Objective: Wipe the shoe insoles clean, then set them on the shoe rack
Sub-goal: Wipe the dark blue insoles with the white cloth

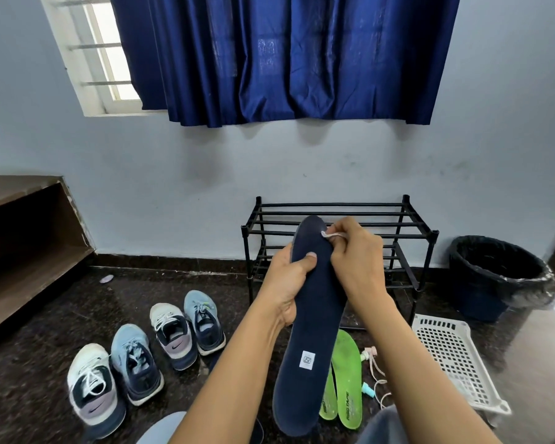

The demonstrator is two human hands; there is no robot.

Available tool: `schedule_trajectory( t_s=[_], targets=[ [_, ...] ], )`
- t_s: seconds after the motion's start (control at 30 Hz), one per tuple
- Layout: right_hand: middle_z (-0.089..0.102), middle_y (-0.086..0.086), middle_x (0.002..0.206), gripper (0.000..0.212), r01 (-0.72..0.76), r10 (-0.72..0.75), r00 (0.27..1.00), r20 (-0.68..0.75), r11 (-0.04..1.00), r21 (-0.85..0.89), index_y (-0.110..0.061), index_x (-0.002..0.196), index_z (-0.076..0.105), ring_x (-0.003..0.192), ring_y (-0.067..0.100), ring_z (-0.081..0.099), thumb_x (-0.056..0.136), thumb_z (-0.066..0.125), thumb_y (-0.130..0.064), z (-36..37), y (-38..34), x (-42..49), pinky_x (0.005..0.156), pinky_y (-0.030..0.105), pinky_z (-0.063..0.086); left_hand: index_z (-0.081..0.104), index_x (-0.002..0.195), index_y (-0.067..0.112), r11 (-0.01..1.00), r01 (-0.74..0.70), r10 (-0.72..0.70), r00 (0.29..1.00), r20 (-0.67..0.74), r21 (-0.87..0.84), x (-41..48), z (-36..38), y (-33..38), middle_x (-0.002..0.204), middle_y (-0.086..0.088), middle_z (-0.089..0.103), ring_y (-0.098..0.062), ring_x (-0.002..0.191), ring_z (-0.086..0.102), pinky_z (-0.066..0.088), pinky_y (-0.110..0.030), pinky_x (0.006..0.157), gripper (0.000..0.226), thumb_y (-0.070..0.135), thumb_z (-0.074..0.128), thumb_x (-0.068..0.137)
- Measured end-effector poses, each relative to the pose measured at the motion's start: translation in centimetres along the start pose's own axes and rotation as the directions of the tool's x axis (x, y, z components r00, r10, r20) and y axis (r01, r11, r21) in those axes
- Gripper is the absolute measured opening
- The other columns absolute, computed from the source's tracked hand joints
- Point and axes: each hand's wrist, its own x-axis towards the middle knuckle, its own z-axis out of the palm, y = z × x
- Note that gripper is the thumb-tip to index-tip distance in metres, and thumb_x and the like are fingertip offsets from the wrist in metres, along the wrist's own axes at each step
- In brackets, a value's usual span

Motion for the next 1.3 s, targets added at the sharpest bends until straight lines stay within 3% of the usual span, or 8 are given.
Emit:
schedule_trajectory(
  t_s=[0.2,0.37,0.5,0.7,0.83,1.0,1.2,1.3],
  targets=[
    [0.067,0.0,0.081,0.021,0.075,-0.075,0.991,0.113,0.997,0.001,-0.013,0.082,0.063,0.079,0.021,0.058,0.081,0.052,0.006,0.3,-0.4,-1.4,0.069,0.025,0.038,0.065,0.097,0.009,1.0,-0.027,0.028,0.997,-0.067,0.01,0.5,-0.8,0.8,0.083,-0.013,0.069,-0.02,0.067,0.067,0.054,-0.028,0.06,0.019,-0.001,0.048,0.097],
    [0.06,-0.012,0.081,0.03,0.133,-0.135,0.989,0.059,0.99,0.038,-0.022,0.075,0.062,0.087,0.023,0.05,0.076,0.055,0.006,-0.5,-0.4,-1.4,0.072,0.02,0.027,0.064,0.107,0.007,0.993,-0.006,0.0,0.999,-0.048,-0.12,0.8,-0.7,1.3,0.089,-0.013,0.071,-0.02,0.075,0.068,0.056,-0.03,0.067,0.021,-0.003,0.052,0.093],
    [0.062,-0.004,0.089,0.023,0.117,-0.12,0.992,0.05,0.991,0.068,-0.021,0.077,0.067,0.089,0.018,0.056,0.077,0.059,0.0,-0.4,-0.5,-1.6,0.081,0.026,0.042,0.062,0.119,0.001,0.983,0.02,-0.034,0.997,-0.072,-0.182,1.3,-0.8,1.4,0.093,-0.014,0.072,-0.022,0.077,0.069,0.057,-0.028,0.064,0.027,0.002,0.055,0.093],
    [0.064,-0.002,0.076,0.002,0.161,-0.171,0.98,-0.096,0.981,-0.105,-0.016,0.084,0.066,0.074,0.02,0.055,0.083,0.065,-0.017,-0.3,-0.6,-1.3,0.064,0.025,0.031,0.063,0.118,0.0,0.99,0.076,-0.084,0.994,-0.068,-0.12,1.3,-0.4,0.9,0.089,-0.013,0.072,-0.023,0.076,0.07,0.056,-0.029,0.063,0.026,0.011,0.059,0.095],
    [0.064,0.006,0.076,0.014,0.142,-0.161,0.972,-0.172,0.983,-0.117,-0.009,0.084,0.065,0.068,0.025,0.056,0.088,0.063,-0.022,0.2,-0.3,-0.1,0.06,0.025,0.028,0.065,0.109,0.003,0.995,0.061,-0.064,0.997,-0.032,-0.082,1.0,-0.1,0.6,0.083,-0.011,0.072,-0.021,0.072,0.07,0.056,-0.029,0.062,0.016,0.007,0.054,0.098],
    [0.066,0.009,0.081,0.014,0.195,-0.199,0.979,-0.034,0.975,-0.107,-0.01,0.09,0.066,0.072,0.028,0.059,0.09,0.06,-0.022,1.1,-0.2,-0.8,0.064,0.034,0.043,0.065,0.099,0.007,0.999,0.028,-0.031,0.997,-0.067,-0.04,1.1,-0.5,0.5,0.078,-0.01,0.07,-0.019,0.067,0.068,0.055,-0.027,0.06,0.014,0.004,0.052,0.098],
    [0.064,0.01,0.078,0.016,0.141,-0.149,0.984,-0.094,0.987,-0.079,-0.005,0.086,0.063,0.071,0.028,0.056,0.092,0.056,-0.018,1.2,0.2,0.1,0.06,0.025,0.027,0.065,0.099,0.009,0.999,0.04,-0.04,0.999,-0.025,-0.023,0.7,-0.2,0.1,0.078,-0.009,0.07,-0.018,0.068,0.068,0.056,-0.029,0.063,0.014,0.005,0.052,0.098],
    [0.062,0.007,0.074,0.015,0.093,-0.094,0.994,-0.063,0.995,-0.019,-0.008,0.084,0.064,0.069,0.025,0.056,0.091,0.057,-0.018,0.9,0.3,-0.1,0.06,0.026,0.03,0.066,0.101,0.008,0.999,0.036,-0.036,0.999,-0.031,-0.01,0.6,-0.3,0.0,0.081,-0.01,0.071,-0.02,0.069,0.068,0.056,-0.03,0.065,0.015,0.004,0.052,0.098]
  ],
)
